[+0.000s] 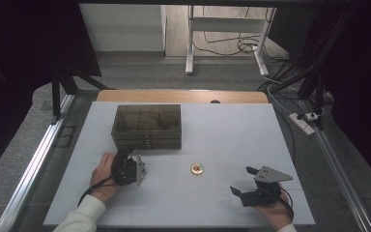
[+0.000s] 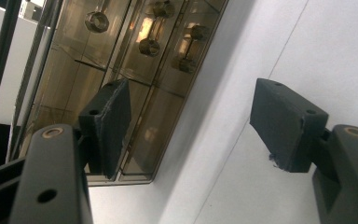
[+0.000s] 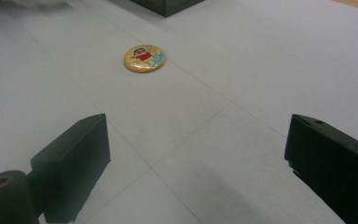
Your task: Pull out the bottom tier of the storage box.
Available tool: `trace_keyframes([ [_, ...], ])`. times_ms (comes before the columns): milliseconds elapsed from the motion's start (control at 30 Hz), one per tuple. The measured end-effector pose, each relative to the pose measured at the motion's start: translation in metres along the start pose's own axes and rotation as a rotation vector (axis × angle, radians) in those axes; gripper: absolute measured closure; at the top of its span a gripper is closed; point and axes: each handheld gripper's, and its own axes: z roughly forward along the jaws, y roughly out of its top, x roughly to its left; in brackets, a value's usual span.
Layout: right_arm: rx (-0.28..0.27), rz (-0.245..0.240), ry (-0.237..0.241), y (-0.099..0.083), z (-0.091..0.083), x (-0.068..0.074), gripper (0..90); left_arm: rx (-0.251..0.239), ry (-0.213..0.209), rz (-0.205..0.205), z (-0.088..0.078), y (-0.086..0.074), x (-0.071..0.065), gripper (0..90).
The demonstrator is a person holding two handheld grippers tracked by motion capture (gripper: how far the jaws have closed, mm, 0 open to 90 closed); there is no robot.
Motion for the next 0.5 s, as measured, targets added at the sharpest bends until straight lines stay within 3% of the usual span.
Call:
trace_keyframes([
  [500, 0.006, -0.003, 0.001, -0.0001, 0.0006, 0.0000, 7.1, 0.003, 0.011, 0.021, 0.0071, 0.0009, -0.0016, 34.0],
])
